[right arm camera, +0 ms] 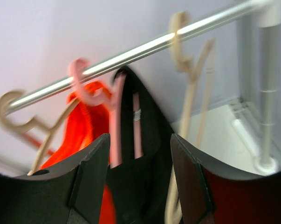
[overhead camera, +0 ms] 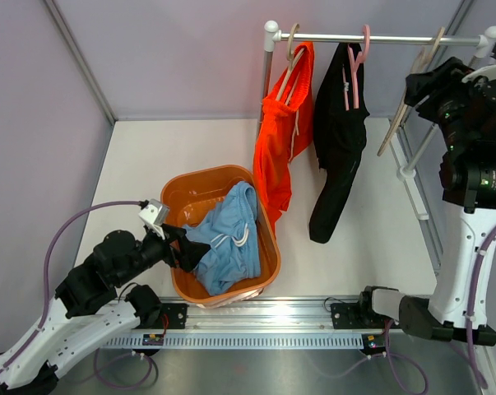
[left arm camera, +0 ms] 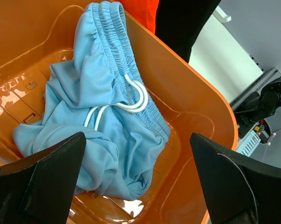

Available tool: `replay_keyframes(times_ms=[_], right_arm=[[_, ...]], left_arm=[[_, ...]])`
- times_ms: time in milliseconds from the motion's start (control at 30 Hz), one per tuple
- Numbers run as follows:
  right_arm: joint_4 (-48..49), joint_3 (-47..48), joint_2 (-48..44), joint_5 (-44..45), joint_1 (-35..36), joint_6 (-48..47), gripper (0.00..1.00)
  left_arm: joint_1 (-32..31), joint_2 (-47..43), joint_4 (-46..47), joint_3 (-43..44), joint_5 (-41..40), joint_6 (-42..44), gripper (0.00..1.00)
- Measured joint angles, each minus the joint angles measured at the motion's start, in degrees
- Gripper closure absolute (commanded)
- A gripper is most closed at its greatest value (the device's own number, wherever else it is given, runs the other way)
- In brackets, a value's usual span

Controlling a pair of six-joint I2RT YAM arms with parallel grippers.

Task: Remove the shorts from the hanger

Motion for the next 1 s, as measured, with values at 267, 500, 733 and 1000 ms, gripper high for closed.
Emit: replay_keyframes(times_ms=[267,500,733,1000], right_arm=[[-4.37,8.87,9.46,5.33,16.81,-3.50,0.38],[-5.88,11.76,20.57,12.72,20.98,-6.51,0.39],[-3.82,11.52,22.80,16.35,21.24,-8.44,0.40],[2.84,9.25,24.61,18.67,21.27,-10.62,0.45]], left_arm=[[0.00,0.00,0.00,-0.07,-0.02,0.00,0.01],[-0.17,-0.09,0.02,-0.09,-0.04,0.00,0.01],[-0.85,-0.20,0.00,-0.09,-0.04,-0.02,0.01],[-1.18,-0.28,0.00,-0.09,-0.02,0.00,0.01]])
